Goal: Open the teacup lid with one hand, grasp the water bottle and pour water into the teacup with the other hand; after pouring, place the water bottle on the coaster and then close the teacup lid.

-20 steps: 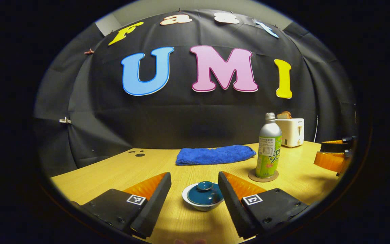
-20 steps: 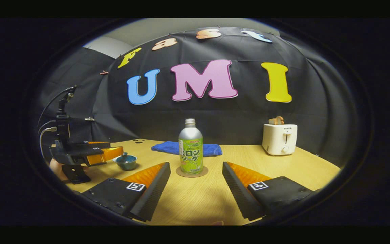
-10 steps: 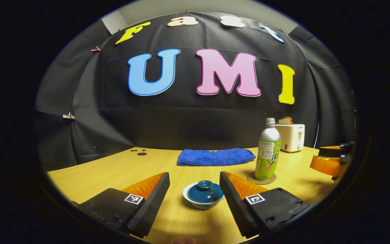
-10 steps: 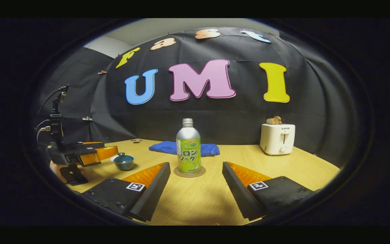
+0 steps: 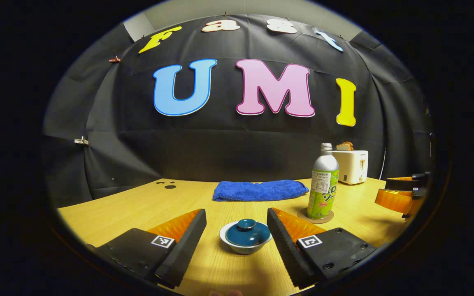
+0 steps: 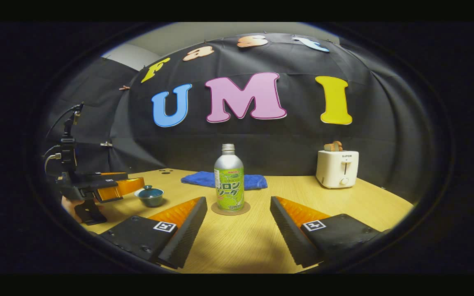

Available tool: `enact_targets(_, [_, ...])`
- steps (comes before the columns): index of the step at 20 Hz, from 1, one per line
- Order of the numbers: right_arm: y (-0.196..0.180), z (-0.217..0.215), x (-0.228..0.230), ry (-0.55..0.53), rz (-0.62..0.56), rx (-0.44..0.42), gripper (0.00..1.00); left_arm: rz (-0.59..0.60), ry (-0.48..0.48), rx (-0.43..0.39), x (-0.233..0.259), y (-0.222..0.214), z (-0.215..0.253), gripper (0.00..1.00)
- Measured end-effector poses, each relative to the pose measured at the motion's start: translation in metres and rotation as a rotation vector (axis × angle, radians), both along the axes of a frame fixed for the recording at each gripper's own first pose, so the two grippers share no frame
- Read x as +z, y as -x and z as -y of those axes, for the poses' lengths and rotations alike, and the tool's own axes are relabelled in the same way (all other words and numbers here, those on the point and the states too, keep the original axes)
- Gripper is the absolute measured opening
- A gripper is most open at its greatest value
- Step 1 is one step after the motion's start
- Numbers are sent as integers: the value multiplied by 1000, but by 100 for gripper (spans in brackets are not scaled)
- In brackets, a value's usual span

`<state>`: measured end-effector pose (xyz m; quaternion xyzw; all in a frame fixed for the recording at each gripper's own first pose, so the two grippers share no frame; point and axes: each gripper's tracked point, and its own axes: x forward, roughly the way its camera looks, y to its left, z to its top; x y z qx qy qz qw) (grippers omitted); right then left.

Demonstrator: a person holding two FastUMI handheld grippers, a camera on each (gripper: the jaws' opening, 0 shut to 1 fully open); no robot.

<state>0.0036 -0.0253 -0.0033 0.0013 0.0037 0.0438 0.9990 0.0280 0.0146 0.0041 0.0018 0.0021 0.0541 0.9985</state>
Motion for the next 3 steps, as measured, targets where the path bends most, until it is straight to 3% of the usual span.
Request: enact_targets(3, [-1, 0, 0, 0, -1, 3, 95, 0, 0, -6, 0, 0, 0, 93])
